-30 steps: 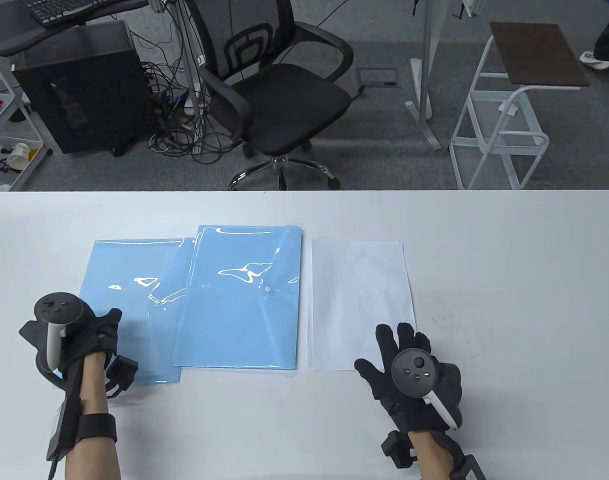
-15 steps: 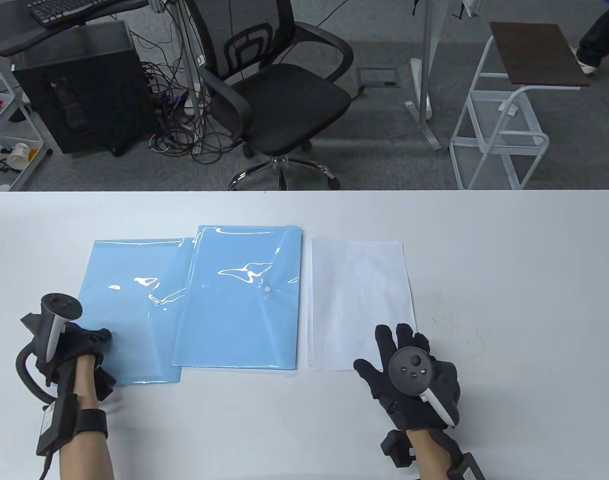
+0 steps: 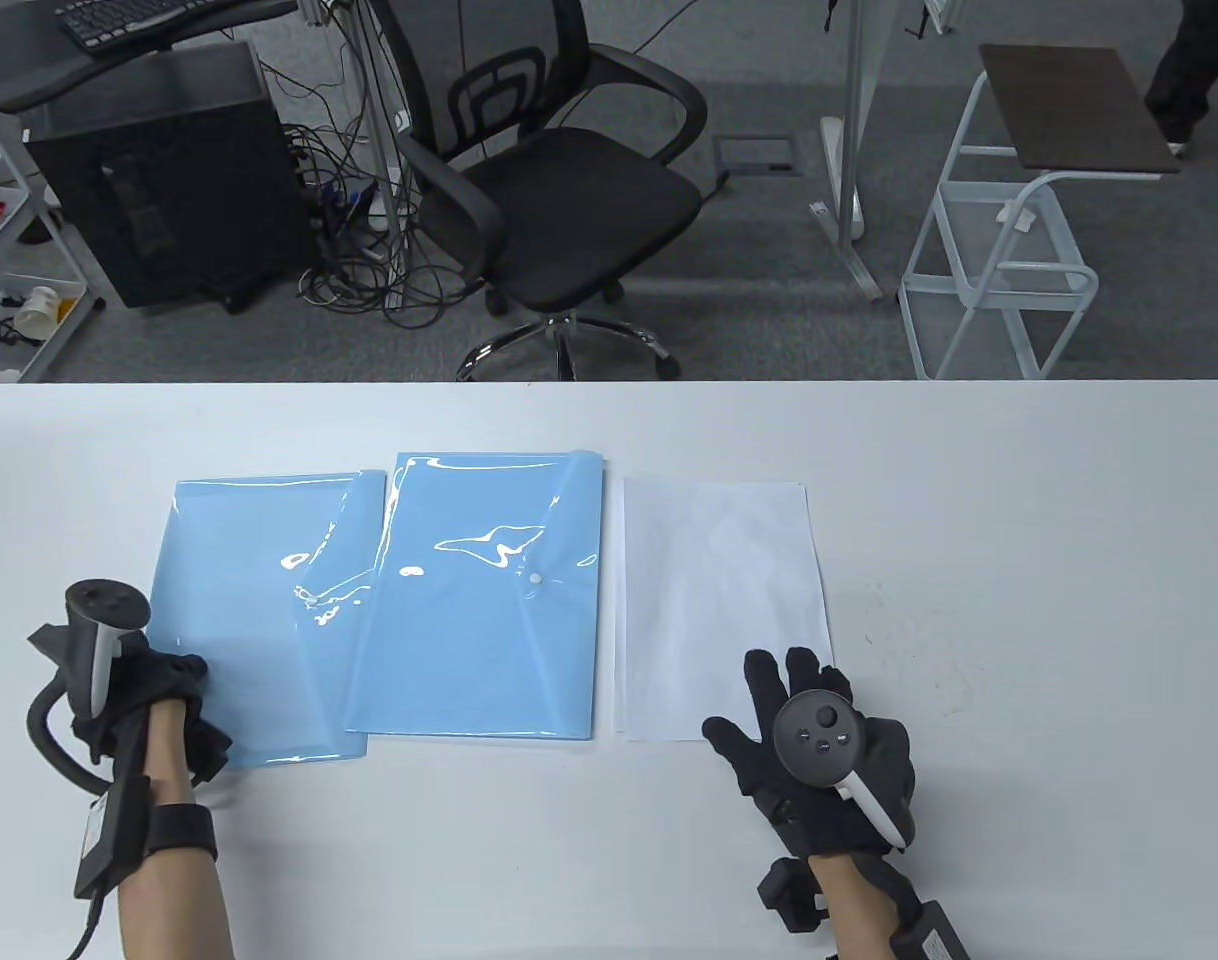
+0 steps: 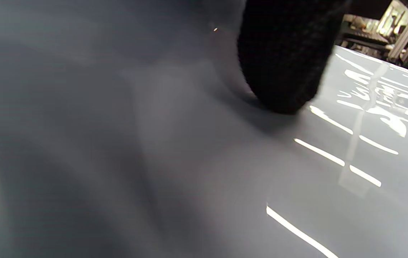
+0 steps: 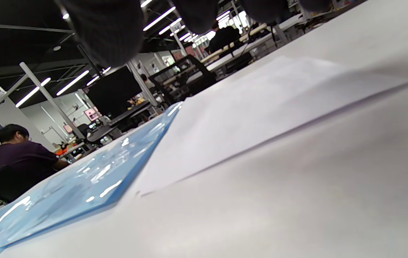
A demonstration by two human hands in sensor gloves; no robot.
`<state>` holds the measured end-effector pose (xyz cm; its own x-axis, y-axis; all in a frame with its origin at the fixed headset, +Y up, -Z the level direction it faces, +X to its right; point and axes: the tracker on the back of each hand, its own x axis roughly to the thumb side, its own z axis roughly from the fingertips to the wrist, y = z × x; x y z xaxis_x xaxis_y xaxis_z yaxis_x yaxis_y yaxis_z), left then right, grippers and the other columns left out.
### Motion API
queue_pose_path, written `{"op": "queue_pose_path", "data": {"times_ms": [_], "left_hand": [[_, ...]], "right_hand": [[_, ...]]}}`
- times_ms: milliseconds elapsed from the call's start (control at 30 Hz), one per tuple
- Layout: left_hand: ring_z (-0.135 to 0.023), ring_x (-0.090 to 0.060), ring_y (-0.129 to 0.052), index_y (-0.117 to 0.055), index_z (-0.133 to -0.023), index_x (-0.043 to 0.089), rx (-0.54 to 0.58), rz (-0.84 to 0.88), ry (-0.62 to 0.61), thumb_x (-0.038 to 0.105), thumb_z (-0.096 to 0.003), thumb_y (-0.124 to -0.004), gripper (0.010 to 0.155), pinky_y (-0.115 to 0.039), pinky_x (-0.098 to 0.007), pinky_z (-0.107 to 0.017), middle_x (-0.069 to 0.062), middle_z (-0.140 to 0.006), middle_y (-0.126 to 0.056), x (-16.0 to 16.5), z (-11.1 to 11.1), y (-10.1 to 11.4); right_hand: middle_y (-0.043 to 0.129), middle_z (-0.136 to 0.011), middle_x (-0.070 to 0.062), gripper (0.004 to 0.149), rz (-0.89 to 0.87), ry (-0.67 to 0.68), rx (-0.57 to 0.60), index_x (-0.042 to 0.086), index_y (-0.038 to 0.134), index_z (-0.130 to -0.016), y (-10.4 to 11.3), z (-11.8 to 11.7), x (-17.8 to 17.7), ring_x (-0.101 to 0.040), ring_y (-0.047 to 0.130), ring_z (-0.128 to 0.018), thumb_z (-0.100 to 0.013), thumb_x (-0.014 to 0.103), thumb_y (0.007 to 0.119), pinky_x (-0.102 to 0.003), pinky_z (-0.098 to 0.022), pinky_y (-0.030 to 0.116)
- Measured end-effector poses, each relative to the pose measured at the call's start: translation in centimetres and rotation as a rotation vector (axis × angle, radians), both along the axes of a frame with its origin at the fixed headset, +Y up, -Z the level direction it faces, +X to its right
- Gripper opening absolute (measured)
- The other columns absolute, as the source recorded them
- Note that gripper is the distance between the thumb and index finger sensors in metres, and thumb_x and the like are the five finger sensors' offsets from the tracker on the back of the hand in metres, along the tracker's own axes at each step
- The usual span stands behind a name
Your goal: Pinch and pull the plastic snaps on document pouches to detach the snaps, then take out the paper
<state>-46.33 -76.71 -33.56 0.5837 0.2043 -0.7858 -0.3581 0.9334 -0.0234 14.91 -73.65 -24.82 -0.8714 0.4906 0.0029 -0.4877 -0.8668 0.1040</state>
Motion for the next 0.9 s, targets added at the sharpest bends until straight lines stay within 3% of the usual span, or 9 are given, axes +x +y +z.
{"op": "queue_pose_path", "data": {"times_ms": [200,333,533,900], "left_hand": [[-0.062,-0.026,-0.102,-0.08,-0.09,0.018,-0.052,-0.203,-0.036,0.032,-0.0514,-0.089,0.042,-0.088,-0.047,-0.046,0.0,-0.082,-0.095,2.6,0.0,0.3],[-0.061,-0.028,-0.107,-0.077,-0.093,0.014,-0.038,-0.272,-0.031,0.029,-0.0535,-0.085,0.043,-0.091,-0.044,-0.042,-0.005,-0.083,-0.097,3.7,0.4,1.8],[-0.058,-0.028,-0.108,-0.073,-0.096,0.011,0.016,-0.388,-0.029,0.026,-0.0551,-0.081,0.044,-0.092,-0.042,-0.04,-0.009,-0.081,-0.097,5.1,1.9,6.8],[-0.051,-0.026,-0.106,-0.069,-0.1,0.014,0.2,-0.291,-0.062,0.025,-0.057,-0.076,0.045,-0.09,-0.043,-0.039,-0.005,-0.08,-0.096,7.5,6.4,13.4]], "right_hand": [[0.037,-0.125,-0.03,0.081,-0.008,0.015,0.01,0.02,0.045,-0.116,0.3,0.1,-0.3,-0.065,0.039,-0.105,-0.052,0.06,0.072,-0.081,-0.067,0.043],[0.037,-0.124,-0.03,0.081,-0.013,0.025,0.018,0.02,0.045,-0.116,0.5,0.3,-0.5,-0.065,0.039,-0.105,-0.052,0.061,0.072,-0.081,-0.067,0.043],[0.037,-0.124,-0.03,0.081,-0.03,0.029,0.026,0.02,0.045,-0.116,0.7,0.5,-0.5,-0.064,0.041,-0.105,-0.052,0.06,0.072,-0.081,-0.067,0.043],[0.038,-0.124,-0.029,0.08,-0.056,0.03,0.035,0.02,0.045,-0.116,0.8,0.8,-0.7,-0.064,0.041,-0.105,-0.052,0.06,0.072,-0.08,-0.067,0.044]]}}
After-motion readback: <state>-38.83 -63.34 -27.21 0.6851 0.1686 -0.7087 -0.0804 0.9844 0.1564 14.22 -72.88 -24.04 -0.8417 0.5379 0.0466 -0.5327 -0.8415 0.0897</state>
